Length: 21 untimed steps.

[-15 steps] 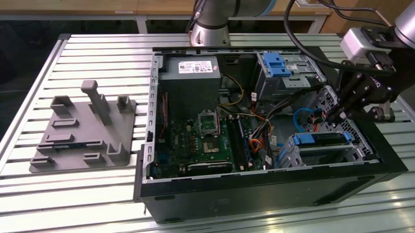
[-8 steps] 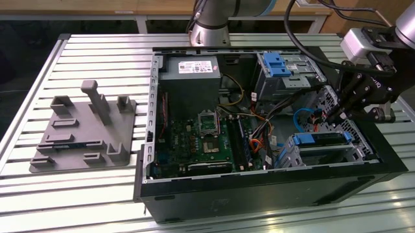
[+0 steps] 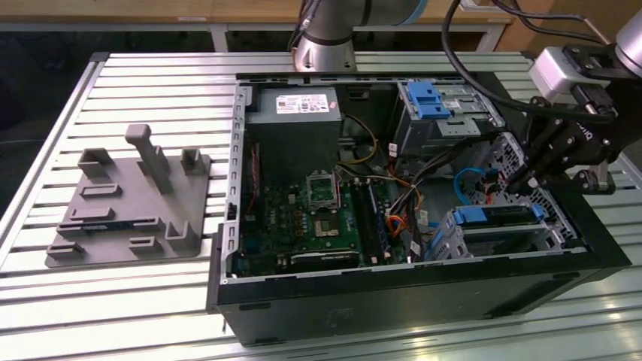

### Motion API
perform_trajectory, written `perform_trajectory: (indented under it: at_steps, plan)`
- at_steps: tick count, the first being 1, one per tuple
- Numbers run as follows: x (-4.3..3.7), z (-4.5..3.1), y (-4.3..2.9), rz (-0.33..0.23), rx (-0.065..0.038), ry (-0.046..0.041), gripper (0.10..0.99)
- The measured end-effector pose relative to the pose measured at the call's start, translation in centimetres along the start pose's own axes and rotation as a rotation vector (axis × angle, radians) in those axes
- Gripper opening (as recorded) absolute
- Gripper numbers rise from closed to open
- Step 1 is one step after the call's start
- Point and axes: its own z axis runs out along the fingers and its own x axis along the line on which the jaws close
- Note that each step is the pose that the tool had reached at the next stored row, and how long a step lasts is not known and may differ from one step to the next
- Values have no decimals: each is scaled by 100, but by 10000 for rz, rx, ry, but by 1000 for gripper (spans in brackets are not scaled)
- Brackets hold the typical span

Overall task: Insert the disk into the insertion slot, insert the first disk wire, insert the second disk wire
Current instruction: 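Insert the first disk wire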

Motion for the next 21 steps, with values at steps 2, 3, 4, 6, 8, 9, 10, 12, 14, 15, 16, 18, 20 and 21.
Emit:
perform_trajectory:
  at_steps: [2, 3, 4, 6, 8, 9, 10, 12, 14, 15, 16, 18, 20, 21]
  plan:
    - [19, -1, -1, 0, 0, 0, 165]
    - [28, -1, -2, 0, 0, -1, 165]
    - [37, -2, -3, 0, 0, 0, 165]
    - [54, -1, -4, 0, 0, 0, 165]
    - [70, -1, -4, 0, 0, 0, 165]
    - [78, 0, -5, 0, 0, -1, 165]
    - [86, 0, -5, 0, 0, -1, 165]
    - [99, 1, -2, 1, 0, 0, 165]
    - [111, 3, 3, 0, 0, -1, 165]
    - [117, 4, 5, 0, 0, 0, 165]
    - [122, 4, 5, 0, 0, 0, 165]
    - [129, 7, 4, -1, 0, -1, 165]
    - [134, 9, 4, 0, 0, -1, 165]
    - [137, 11, 4, 0, 0, -1, 165]
